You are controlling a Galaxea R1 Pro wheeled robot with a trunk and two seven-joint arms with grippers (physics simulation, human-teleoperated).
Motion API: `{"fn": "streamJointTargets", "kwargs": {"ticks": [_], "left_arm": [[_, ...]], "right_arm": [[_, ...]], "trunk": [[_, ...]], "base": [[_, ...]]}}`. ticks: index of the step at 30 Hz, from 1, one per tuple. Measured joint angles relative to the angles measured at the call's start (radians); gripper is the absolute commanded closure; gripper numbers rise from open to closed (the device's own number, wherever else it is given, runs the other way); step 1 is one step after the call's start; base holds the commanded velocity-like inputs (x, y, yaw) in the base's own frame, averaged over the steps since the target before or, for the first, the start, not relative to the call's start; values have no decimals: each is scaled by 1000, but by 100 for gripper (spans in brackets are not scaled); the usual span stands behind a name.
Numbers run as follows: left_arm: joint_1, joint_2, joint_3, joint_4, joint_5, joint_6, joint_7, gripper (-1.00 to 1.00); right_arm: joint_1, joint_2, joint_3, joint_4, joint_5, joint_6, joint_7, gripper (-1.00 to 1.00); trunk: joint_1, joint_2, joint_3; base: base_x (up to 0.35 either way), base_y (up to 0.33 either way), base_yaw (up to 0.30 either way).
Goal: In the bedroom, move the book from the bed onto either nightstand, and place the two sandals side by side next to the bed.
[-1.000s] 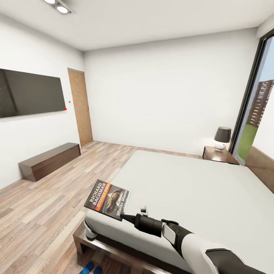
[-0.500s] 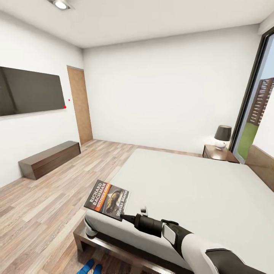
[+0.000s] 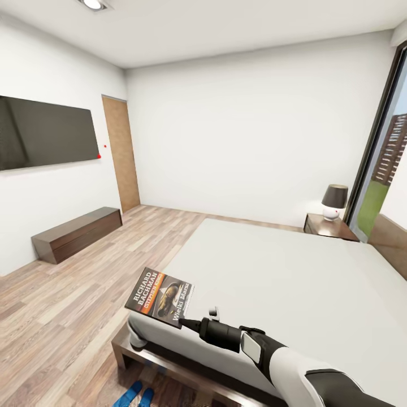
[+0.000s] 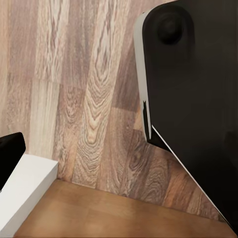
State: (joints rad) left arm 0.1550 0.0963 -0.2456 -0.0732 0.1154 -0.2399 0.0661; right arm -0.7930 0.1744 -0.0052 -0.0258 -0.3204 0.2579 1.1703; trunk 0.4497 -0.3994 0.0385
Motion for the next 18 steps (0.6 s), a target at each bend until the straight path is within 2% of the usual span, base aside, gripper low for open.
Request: {"fn": "streamJointTargets", "kwargs": {"ticks": [18], "left_arm": [[0, 0, 0, 0, 0, 0, 0, -100]], "right_arm": [[0, 0, 0, 1, 0, 0, -1, 100]], "trunk": [[0, 0, -25]], "base": [[0, 0, 162]]}}
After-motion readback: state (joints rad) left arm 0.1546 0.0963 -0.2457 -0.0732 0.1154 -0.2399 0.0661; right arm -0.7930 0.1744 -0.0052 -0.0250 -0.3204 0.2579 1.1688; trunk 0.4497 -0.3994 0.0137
